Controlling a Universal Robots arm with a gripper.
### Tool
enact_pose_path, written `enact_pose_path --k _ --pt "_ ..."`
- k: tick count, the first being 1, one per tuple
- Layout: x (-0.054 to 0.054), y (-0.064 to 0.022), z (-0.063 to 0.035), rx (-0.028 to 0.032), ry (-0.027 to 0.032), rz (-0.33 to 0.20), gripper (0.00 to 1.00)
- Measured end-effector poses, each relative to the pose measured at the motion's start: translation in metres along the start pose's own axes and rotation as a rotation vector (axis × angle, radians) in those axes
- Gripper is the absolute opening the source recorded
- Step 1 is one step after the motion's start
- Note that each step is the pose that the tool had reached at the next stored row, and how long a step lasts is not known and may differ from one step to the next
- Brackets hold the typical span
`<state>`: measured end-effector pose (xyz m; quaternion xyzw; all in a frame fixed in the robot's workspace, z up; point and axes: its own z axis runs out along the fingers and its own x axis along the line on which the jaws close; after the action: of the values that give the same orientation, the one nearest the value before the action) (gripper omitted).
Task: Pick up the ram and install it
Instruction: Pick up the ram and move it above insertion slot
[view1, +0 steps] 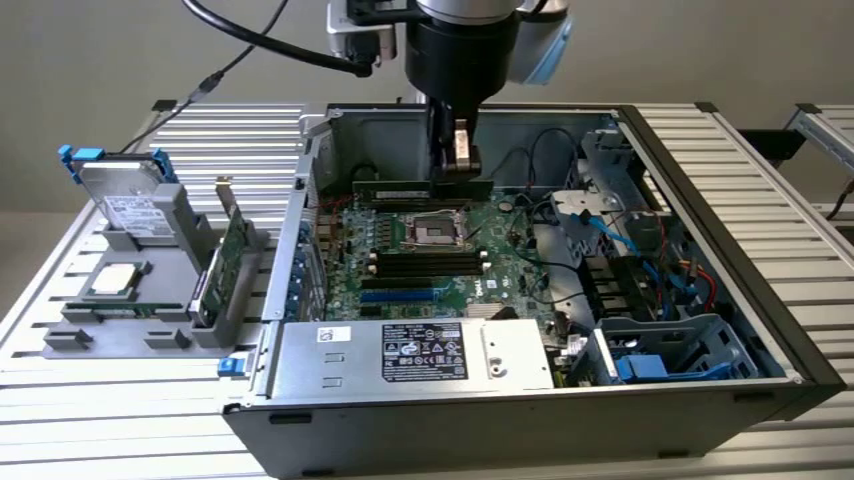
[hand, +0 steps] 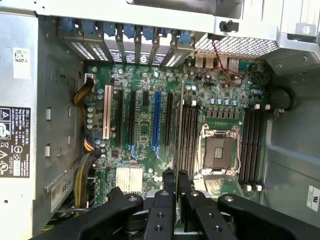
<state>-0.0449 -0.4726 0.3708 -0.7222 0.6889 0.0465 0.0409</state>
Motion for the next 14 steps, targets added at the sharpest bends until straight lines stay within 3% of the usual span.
enact_pose_path --k 6,14 --pt "-0.006 -0.0134 0.0117 -0.0006 0.0042 -0.004 0.13" --pt "-0.017 -0.0198 0.0272 -0.0017 0.0071 -0.01 0.13"
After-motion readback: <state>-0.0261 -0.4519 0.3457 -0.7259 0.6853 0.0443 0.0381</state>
